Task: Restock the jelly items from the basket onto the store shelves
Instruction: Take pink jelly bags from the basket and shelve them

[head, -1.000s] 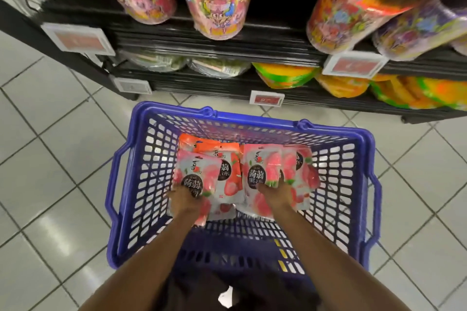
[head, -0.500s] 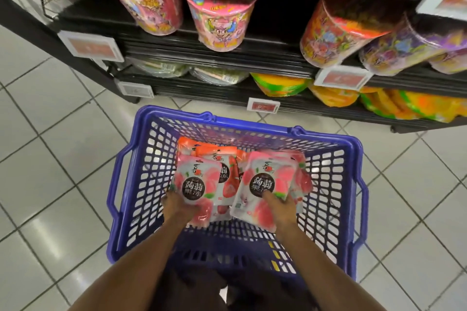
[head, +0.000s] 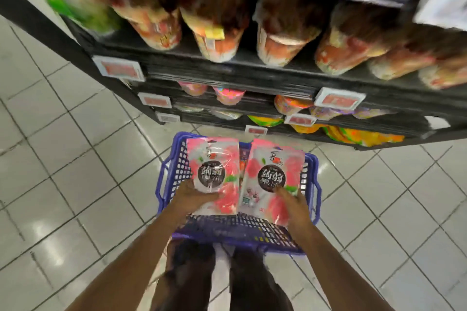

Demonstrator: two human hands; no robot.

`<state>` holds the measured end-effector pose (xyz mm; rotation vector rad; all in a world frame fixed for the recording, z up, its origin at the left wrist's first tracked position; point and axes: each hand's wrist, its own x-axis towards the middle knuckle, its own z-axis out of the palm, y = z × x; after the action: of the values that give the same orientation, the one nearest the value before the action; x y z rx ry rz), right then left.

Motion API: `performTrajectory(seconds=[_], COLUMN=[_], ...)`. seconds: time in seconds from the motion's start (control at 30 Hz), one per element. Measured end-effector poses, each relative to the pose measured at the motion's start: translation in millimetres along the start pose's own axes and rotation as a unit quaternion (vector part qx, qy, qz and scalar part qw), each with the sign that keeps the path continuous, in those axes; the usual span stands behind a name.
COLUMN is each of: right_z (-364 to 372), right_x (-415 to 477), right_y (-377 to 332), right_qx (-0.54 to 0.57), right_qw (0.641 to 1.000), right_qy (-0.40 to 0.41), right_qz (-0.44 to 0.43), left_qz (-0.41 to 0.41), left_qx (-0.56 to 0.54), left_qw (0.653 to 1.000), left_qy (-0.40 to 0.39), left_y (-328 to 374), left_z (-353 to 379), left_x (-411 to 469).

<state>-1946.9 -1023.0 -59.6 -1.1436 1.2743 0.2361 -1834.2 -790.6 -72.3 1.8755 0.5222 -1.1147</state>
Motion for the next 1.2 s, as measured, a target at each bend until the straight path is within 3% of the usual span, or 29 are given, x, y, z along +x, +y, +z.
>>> performTrajectory(seconds=[0.17,0.3,0.67,0.87,1.2], right_z=[-25.4,-39.5,-24.7,-15.8,-34.5], right_x=[-116.1,-209.5,-412.6,-475.1,-526.5], right_y=[-107.3,-183.6,-292.0,-328.1,-399.6], right_qx=[0.047,0.054,0.129,0.124,0.093], right_qw=[0.996,0.984,0.919,0.878,0.830], right_qy=[-0.038,-0.089,-0.170,-0.182,-0.136], right_qz=[-0.062,-0.145,-0.333,-0.425,-0.533], left_qz=[0.113,0.183,0.373,0.489,0.546], left_qx=[-0.096,-0.088,-0.107,-0.109,-0.184], left_qw=[0.989,0.979,0.920,0.863,0.817], left_qy=[-0.020,-0.024,-0.047,-0.061,-0.016], left_y=[109.7,174.1,288.9,324.3,363.2], left_z=[-44.9,-84.0,-181.7,-218.1,-228.3], left_x=[-145.7,-242.0,-430.7,-497.0,-536.1])
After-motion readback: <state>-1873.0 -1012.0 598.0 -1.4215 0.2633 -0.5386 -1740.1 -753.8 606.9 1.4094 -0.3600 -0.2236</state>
